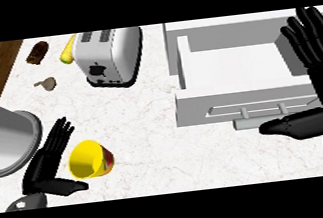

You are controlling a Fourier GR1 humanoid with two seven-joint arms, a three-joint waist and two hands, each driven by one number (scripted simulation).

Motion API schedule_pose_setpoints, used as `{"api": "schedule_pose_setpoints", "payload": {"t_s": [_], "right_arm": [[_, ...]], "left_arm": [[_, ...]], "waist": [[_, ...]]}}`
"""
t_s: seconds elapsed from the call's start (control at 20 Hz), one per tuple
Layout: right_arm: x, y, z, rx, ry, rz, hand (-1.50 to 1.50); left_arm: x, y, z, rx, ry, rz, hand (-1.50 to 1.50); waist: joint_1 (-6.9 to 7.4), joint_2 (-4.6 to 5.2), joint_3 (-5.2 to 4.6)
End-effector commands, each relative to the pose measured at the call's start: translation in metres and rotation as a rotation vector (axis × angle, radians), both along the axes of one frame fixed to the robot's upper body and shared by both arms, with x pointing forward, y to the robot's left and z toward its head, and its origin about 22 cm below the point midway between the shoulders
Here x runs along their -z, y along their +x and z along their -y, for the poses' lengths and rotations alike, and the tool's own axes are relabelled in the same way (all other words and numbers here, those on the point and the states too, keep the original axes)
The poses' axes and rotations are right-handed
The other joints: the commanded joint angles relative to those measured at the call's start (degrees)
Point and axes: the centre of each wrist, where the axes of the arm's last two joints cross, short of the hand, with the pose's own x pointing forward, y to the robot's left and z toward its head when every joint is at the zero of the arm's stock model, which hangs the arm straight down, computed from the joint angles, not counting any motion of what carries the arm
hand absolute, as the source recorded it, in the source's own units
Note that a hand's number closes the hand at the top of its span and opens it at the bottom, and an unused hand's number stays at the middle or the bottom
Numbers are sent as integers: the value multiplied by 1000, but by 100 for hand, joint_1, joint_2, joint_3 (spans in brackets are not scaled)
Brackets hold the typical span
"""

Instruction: Pick up the cup, place it into the drawer and close the drawer

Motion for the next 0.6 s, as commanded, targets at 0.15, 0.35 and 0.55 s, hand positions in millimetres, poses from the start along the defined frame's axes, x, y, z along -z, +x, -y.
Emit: {"api": "schedule_pose_setpoints", "payload": {"t_s": [0.15, 0.35, 0.55], "right_arm": [[1, 6, -3, 9, 26, -5, -150], [-4, 4, 2, 0, 15, -1, -150], [-8, -9, -13, -27, -3, -5, -150]], "left_arm": [[39, -18, -2, -7, -3, 2, -150], [47, 1, 18, -17, -9, 34, -150], [38, 17, 24, -5, -22, 47, -150]], "waist": [[3, 0, 0], [-68, 26, -11], [-39, 1, -4]]}}
